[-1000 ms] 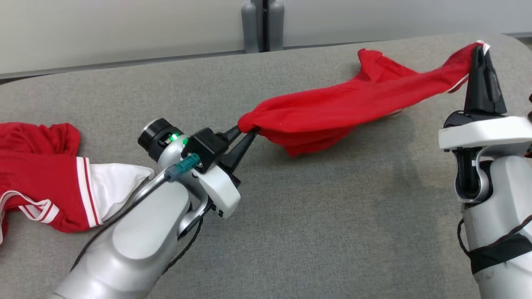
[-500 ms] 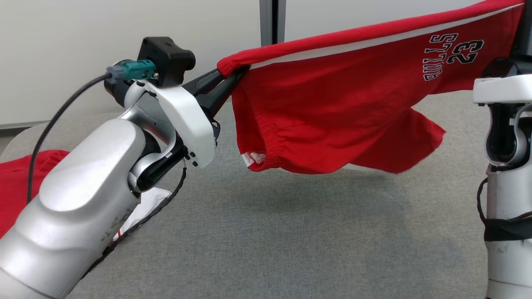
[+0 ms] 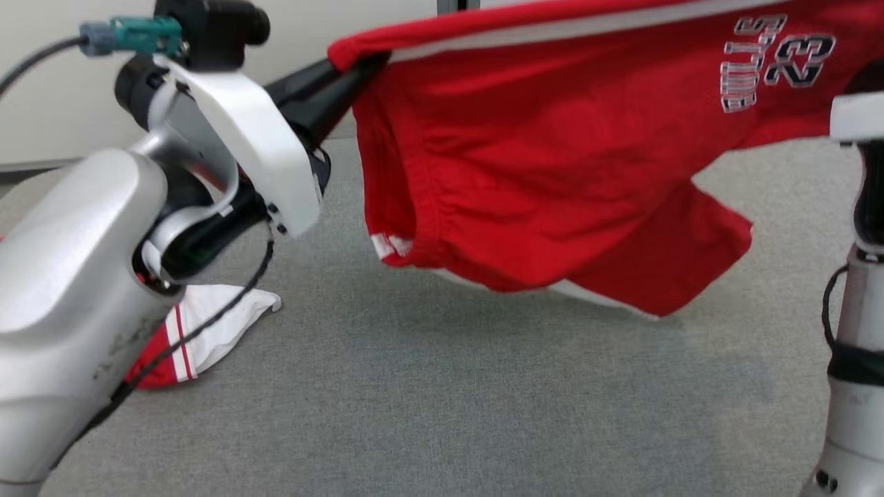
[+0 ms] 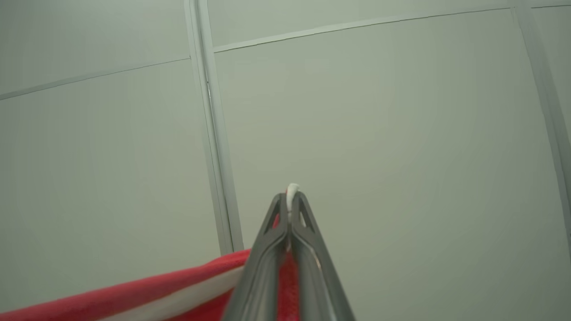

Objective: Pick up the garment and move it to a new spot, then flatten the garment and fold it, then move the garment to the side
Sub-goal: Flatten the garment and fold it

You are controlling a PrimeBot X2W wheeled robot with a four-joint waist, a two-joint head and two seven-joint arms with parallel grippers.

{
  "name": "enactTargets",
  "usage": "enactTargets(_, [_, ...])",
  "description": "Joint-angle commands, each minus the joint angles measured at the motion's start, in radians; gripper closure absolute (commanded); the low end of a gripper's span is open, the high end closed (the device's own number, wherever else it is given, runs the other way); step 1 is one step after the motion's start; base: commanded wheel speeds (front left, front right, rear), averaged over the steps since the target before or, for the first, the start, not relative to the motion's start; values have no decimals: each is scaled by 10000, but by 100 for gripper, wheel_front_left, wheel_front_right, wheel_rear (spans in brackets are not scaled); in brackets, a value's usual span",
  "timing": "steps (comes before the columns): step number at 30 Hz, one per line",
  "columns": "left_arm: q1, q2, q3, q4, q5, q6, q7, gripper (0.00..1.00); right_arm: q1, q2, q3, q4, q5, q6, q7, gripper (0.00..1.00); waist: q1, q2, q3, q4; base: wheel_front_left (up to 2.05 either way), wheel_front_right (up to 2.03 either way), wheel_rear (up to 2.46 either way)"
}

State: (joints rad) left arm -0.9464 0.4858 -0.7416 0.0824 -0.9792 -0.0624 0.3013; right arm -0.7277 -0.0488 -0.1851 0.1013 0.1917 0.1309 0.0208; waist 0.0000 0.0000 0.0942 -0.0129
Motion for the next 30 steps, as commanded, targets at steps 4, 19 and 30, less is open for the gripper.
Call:
enactTargets(4, [-1333, -132, 237, 772, 180, -64, 253, 100, -1679, -33, 213, 829, -77, -3, -171, 100, 0, 0, 1610, -209, 0, 0, 0])
enactTargets(19, [-5579, -1152, -169, 5679, 3049, -621, -4007, 100, -6620, -36, 588, 5840, 204, -6, -2833, 100, 0, 0, 4565, -489, 0, 0, 0])
enactTargets(30, [-3503, -2197, -1903, 7767, 3578, -670, -5602, 100, -4116, -45, 843, 6980, 917, -4, -2875, 100, 0, 0, 4431, -259, 0, 0, 0])
